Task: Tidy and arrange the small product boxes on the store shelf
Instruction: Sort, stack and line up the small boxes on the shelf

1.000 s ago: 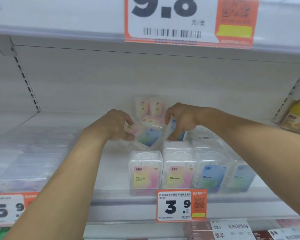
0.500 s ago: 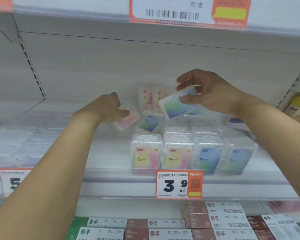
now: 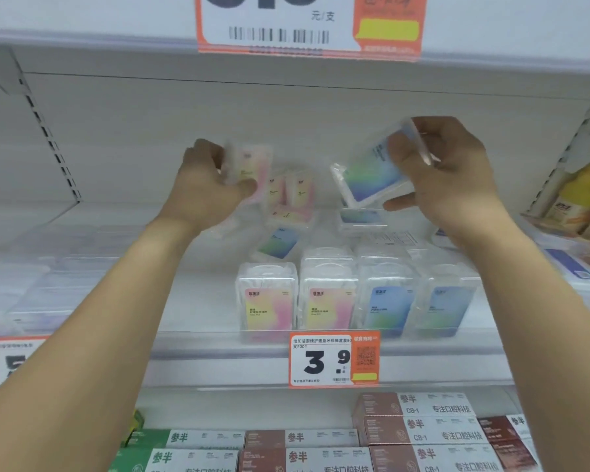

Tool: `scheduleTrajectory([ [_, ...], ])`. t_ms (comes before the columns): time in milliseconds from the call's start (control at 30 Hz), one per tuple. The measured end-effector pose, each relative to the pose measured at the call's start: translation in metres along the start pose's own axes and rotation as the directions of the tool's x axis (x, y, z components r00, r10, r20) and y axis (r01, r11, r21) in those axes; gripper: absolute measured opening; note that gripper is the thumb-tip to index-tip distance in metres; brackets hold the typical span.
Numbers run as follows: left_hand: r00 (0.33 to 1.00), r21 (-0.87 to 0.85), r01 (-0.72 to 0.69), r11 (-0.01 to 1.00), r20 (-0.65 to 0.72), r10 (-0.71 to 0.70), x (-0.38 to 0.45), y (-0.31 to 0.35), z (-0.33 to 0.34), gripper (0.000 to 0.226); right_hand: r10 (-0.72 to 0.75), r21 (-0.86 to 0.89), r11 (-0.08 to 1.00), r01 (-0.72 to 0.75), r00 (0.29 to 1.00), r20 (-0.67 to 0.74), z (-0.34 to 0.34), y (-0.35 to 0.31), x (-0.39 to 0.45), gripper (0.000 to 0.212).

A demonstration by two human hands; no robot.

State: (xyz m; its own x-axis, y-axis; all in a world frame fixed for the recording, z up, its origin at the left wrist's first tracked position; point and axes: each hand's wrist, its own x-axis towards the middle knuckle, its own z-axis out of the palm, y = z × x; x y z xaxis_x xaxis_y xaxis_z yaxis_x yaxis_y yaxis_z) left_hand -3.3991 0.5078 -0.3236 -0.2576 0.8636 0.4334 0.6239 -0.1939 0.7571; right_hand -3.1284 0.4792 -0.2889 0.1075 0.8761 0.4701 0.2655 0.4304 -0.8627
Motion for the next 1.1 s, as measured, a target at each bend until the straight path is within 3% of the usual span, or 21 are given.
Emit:
scheduleTrajectory([
  [100, 0.998, -0.227, 0.055, 0.972, -0.006, -0.057, -0.008, 0.021, -0.007, 0.043, 0.012, 0.0, 1.0, -0.012, 0.996, -0.088, -0.006, -0.002, 0.003, 0.038],
  [200, 0.997, -0.363, 0.055, 0.93, 0.077, -0.029, -0.017, 0.035, -0.015, 0.061, 0.137, 0.175, 0.976, -0.126, 0.989, -0.054, -0.011, 0.0, 0.003, 0.033],
  [300, 0.989, -0.298, 0.045, 0.953, 0.147, -0.001, -0.024, 0.042, -0.018, 0.057, 0.248, 0.393, 0.887, -0.242, 0.968, 0.036, -0.018, 0.001, 0.003, 0.011],
  [400, 0.984, -0.277, 0.098, 0.956, 0.169, -0.052, -0.025, 0.046, -0.017, 0.038, 0.281, 0.467, 0.842, -0.269, 0.959, 0.046, -0.024, 0.0, 0.005, 0.007],
  [500, 0.978, -0.243, 0.136, 0.96, 0.187, -0.091, -0.025, 0.049, -0.021, 0.038, 0.305, 0.541, 0.797, -0.268, 0.952, 0.023, -0.026, -0.003, 0.007, 0.006],
  [633, 0.954, -0.248, 0.153, 0.957, 0.289, -0.078, -0.03, 0.045, -0.026, 0.05, 0.315, 0.533, 0.8, -0.276, 0.949, 0.019, -0.027, -0.002, 0.007, 0.011],
  [733, 0.928, -0.235, 0.128, 0.963, 0.372, -0.032, -0.032, 0.043, -0.026, 0.041, 0.324, 0.466, 0.832, -0.299, 0.946, 0.028, -0.03, 0.001, 0.006, 0.021],
  [967, 0.785, -0.158, 0.193, 0.969, 0.616, -0.056, -0.029, 0.031, -0.027, 0.043, 0.356, 0.426, 0.841, -0.333, 0.934, 0.027, -0.048, 0.011, 0.008, 0.021],
  [1100, 0.665, -0.021, 0.148, 0.989, 0.743, -0.083, -0.033, 0.029, -0.025, 0.042, 0.367, 0.389, 0.851, -0.354, 0.929, 0.043, -0.05, 0.013, 0.008, 0.023],
])
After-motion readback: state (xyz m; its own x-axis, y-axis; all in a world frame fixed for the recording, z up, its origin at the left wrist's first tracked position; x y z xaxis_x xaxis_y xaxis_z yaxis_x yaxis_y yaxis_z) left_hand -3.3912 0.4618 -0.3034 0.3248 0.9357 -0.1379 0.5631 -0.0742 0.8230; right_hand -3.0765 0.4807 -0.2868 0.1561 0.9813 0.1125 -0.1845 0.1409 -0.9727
